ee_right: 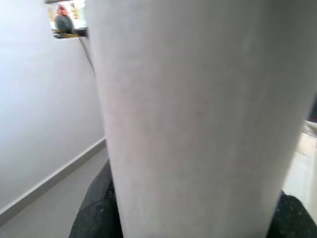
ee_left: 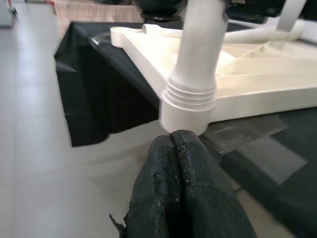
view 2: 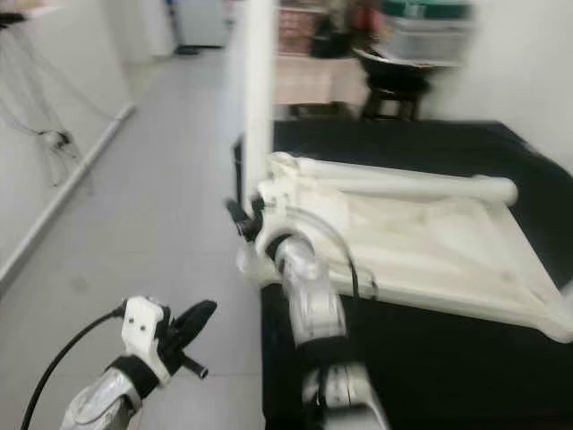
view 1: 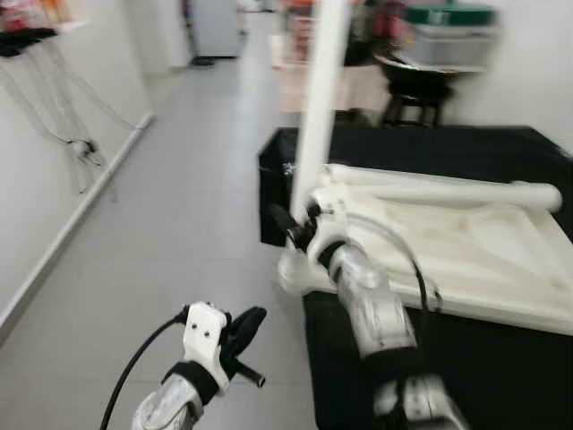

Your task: Building children table

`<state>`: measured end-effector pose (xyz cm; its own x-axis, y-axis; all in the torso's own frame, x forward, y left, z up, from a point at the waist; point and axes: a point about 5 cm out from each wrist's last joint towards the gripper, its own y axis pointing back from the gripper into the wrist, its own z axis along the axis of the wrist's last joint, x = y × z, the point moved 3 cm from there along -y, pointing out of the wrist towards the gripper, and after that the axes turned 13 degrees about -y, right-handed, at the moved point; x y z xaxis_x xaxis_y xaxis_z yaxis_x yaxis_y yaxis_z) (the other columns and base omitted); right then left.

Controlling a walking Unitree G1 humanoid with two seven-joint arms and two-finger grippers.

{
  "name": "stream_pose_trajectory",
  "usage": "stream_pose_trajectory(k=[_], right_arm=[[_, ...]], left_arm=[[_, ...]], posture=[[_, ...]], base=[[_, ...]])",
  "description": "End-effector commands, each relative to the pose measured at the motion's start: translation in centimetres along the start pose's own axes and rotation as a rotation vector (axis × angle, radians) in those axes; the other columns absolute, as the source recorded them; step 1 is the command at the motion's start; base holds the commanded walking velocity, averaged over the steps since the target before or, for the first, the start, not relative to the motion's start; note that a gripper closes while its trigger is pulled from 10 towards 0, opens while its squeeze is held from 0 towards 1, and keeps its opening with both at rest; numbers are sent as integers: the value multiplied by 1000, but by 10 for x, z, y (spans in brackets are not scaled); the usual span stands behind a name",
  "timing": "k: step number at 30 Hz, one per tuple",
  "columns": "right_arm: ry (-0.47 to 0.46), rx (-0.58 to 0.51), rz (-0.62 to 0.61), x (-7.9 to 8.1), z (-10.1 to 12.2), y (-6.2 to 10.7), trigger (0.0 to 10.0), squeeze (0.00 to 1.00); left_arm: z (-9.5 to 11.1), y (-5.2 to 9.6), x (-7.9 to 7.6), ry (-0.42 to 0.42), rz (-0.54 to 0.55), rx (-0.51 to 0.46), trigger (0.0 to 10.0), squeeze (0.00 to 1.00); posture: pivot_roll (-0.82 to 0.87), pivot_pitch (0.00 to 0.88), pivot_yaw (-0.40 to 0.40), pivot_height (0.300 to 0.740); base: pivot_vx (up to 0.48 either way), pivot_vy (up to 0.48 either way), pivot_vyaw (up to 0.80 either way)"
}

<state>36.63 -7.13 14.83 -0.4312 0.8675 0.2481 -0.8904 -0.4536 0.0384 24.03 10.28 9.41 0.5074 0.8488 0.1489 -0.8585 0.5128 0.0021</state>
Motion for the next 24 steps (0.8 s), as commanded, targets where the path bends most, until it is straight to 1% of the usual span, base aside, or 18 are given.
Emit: stream_pose_trajectory(k=[1, 3, 5, 6, 7, 8, 9, 10, 12, 14, 15, 16, 17, 18, 19, 20, 22, 24], right_arm=[[-50, 144, -26, -18, -32, 2, 0, 0], [-50, 144, -26, -18, -32, 2, 0, 0], [-25, 136, -26, -24, -24, -5, 0, 0], [-17, 142, -45, -27, -22, -7, 4510, 0], [-4, 139, -23, -26, -17, -11, 10000, 0], [-4, 139, -23, -26, -17, -11, 10000, 0], [-2, 124, -42, -27, -10, -12, 10000, 1000], [-4, 131, -4, -23, -2, -15, 10000, 1000], [20, 123, 65, -23, 15, -21, 10000, 1000], [46, 116, 102, -22, 24, -23, 10000, 1000], [46, 116, 102, -22, 24, -23, 10000, 1000], [43, 108, 144, -20, 31, -26, 10000, 741], [43, 108, 144, -20, 31, -26, 10000, 741], [46, 108, 198, -18, 37, -29, 10000, 267], [65, 105, 272, -13, 43, -31, 10000, 0], [90, 104, 357, -7, 49, -33, 10000, 0], [110, 105, 409, -3, 53, -33, 10000, 0], [126, 112, 541, 12, 59, -34, 10000, 0]], left_arm=[[4, -2, -2, -62, -17, 4, 10000, 0], [4, -2, -2, -62, -17, 4, 10000, 0], [5, -3, 0, -125, -10, 19, 10000, 0], [5, -5, 2, -179, 10, 36, 10000, 0], [5, -8, 6, -271, 40, 61, 10000, 0], [5, -8, 6, -271, 40, 61, 10000, 0], [6, -9, 10, -373, 73, 87, 10000, 0], [9, -12, 14, -542, 112, 109, 10000, 0], [11, -16, 7, -705, 65, 105, 10000, 0], [15, -17, 9, -807, 91, 88, 10000, 0], [15, -17, 9, -807, 91, 88, 10000, 0], [18, -18, 11, -888, 114, 83, 10000, 0], [18, -18, 11, -888, 114, 83, 10000, 0], [20, -19, 10, -929, 115, 75, 10000, 0], [16, -20, 7, -937, 95, 85, 10000, 0], [12, -22, 4, -930, 76, 89, 10000, 0], [9, -23, 2, -916, 62, 92, 10000, 0], [0, -27, -1, -917, 45, 133, 10000, 0]], posture=[[15, 0, -27, 740], [15, 0, -27, 740], [19, 0, -33, 740], [15, 0, -23, 740], [19, 0, -21, 740], [19, 0, -21, 740], [21, 0, -21, 740], [29, 0, -20, 740], [33, 0, -20, 740], [33, 0, -19, 740], [33, 0, -19, 740], [33, 0, -18, 740], [33, 0, -18, 740], [33, 0, -18, 740], [41, 0, -21, 740], [50, 0, -23, 740], [50, 0, -23, 740], [60, 0, -24, 740]], base=[[0, 0, 0], [0, 0, 0], [0, 0, 0], [0, 0, 0], [0, 0, 0], [0, 0, 0], [0, 0, 0], [0, 0, 0], [0, 0, 0], [0, 0, 0], [0, 0, 0], [0, 0, 0], [0, 0, 0], [0, 0, 0], [0, 0, 0], [0, 0, 0], [0, 0, 0], [0, 0, 0]])
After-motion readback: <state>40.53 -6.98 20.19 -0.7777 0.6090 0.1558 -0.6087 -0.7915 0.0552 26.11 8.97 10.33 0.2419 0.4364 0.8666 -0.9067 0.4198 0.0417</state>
